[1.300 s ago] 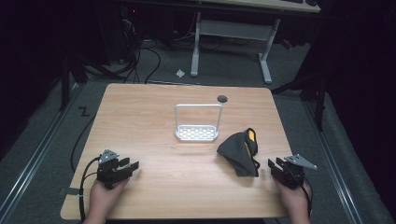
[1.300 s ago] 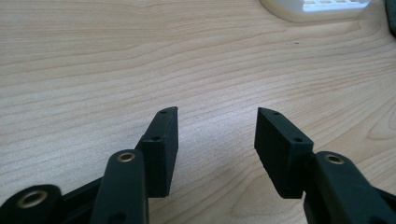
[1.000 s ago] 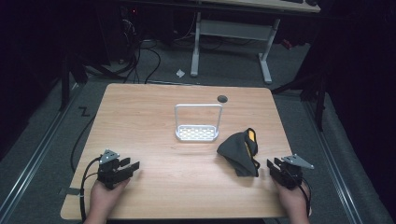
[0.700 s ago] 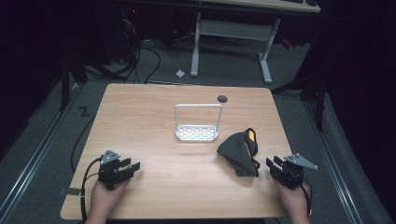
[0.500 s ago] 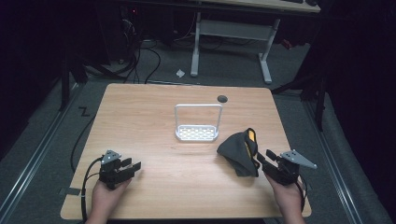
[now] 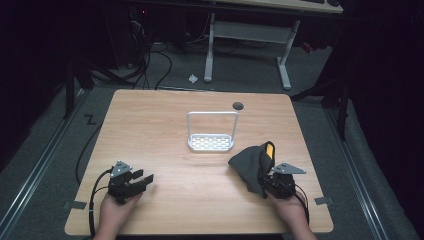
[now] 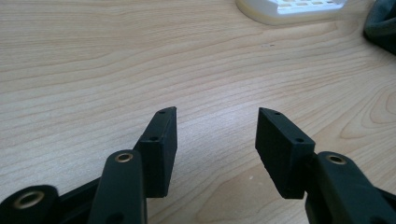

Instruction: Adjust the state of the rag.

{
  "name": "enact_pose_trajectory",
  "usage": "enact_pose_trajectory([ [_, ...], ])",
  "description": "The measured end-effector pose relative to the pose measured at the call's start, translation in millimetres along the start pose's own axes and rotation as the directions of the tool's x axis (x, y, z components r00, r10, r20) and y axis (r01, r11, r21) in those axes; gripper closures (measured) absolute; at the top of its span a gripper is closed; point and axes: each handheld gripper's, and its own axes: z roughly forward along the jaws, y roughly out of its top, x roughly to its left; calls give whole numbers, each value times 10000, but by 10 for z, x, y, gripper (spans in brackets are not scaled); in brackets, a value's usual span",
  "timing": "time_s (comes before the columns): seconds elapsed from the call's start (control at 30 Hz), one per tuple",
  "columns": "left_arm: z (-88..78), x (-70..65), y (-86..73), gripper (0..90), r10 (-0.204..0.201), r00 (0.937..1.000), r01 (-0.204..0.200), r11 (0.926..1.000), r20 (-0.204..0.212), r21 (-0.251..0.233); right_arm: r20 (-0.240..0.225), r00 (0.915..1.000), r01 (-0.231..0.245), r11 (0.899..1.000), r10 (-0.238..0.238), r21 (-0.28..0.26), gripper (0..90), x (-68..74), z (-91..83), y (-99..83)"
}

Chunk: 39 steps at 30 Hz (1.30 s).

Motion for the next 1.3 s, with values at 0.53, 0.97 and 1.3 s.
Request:
enact_pose_trajectory([
  [0.53,156,-325,17,479,786,9956,-799,9965,520,244,-1527,9753,1577,9872,-1594,-229,793,672,96,72],
  [0.97,333,-714,287,453,1071,9829,-1059,9942,1494,-162,496,9956,834,9922,-791,-929,684,181,-171,31],
  [1.3,616,-1269,849,434,1573,9516,-1472,9874,2641,-578,924,9931,786,9948,-725,-648,711,106,-147,-1],
])
